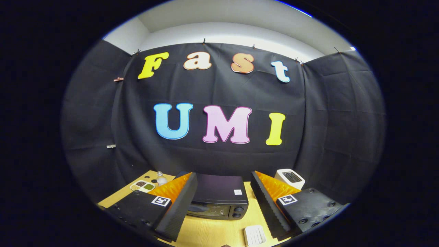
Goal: Open the toaster oven, put the food inside, and close the toaster oven door.
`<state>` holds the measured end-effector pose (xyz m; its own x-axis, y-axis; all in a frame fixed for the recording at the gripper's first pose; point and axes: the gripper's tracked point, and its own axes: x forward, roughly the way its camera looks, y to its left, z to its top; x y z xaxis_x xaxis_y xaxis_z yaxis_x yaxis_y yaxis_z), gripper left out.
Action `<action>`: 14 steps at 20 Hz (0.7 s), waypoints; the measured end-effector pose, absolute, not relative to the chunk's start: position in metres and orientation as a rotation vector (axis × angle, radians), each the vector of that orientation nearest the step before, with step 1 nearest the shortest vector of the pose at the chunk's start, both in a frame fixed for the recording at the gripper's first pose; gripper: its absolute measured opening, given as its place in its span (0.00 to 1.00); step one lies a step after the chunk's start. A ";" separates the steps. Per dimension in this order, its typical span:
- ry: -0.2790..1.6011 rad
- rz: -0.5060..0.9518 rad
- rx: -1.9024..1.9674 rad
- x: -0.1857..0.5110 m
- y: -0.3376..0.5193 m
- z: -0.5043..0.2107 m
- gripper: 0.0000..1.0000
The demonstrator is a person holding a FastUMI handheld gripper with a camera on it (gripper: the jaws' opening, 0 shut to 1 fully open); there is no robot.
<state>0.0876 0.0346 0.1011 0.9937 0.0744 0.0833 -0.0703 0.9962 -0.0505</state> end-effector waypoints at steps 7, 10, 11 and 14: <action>-0.078 0.024 -0.016 0.083 0.012 0.097 0.97; -0.070 0.026 0.010 0.084 0.014 0.096 0.97; -0.064 0.030 0.015 0.084 0.015 0.096 0.97; -0.055 0.039 0.025 0.086 0.020 0.093 0.97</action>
<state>0.0862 0.0197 0.0929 0.9977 0.0384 0.0551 -0.0397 0.9989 0.0243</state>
